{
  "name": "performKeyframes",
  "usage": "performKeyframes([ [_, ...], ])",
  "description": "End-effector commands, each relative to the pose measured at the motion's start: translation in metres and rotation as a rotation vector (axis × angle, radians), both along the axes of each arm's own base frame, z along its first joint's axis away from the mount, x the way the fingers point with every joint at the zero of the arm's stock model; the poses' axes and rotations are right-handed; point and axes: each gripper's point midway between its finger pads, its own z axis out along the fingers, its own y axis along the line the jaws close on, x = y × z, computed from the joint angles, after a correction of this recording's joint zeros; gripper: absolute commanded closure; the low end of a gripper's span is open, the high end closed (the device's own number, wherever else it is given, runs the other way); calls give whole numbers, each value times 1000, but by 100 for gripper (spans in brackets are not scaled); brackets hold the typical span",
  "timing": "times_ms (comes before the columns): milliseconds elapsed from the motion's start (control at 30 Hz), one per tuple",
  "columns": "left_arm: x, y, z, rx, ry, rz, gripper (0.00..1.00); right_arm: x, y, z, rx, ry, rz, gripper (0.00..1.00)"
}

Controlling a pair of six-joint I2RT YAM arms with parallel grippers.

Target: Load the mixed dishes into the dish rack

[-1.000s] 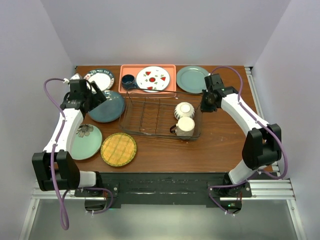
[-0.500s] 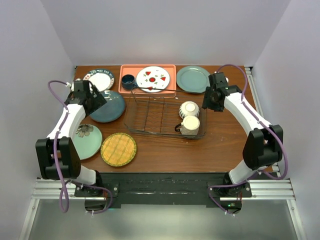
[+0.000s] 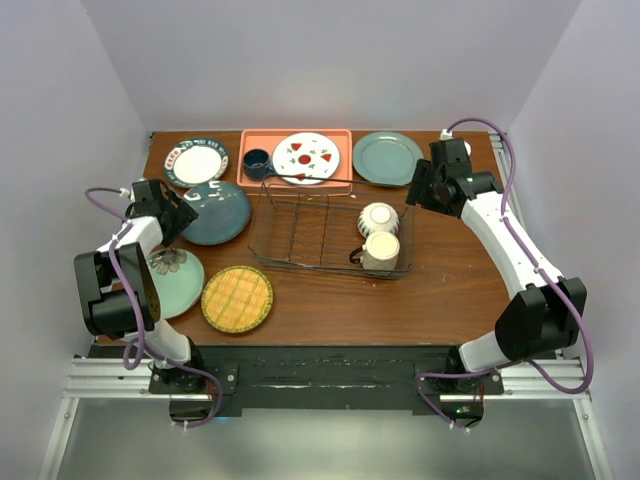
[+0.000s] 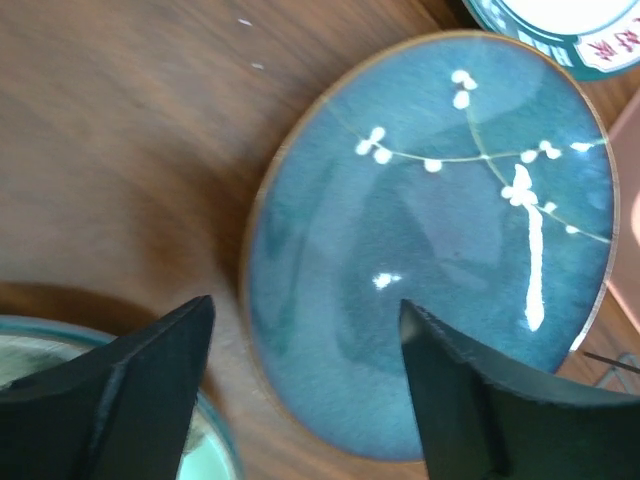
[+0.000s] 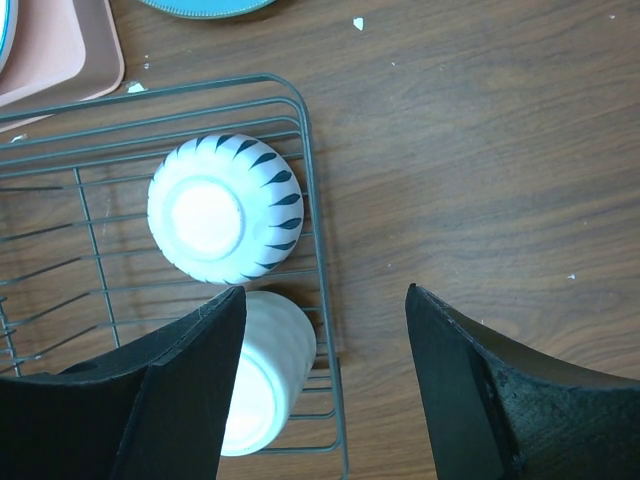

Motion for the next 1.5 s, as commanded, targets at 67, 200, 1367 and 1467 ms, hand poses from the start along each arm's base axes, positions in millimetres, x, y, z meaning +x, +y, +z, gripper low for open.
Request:
performKeyframes([
  [67, 32, -6, 4, -68, -170, -12, 32, 6, -6, 25, 5, -64, -35, 31],
  [200, 23, -7, -17, -91, -157, 30, 31, 8, -8, 27, 8, -69, -44, 31],
  [1367, -37, 7, 20, -81, -191, 305, 100, 18, 8, 35, 75, -86, 1, 32],
  [1467, -23, -1, 48, -82, -243, 205, 100, 24, 24, 44, 130, -109, 77, 31],
])
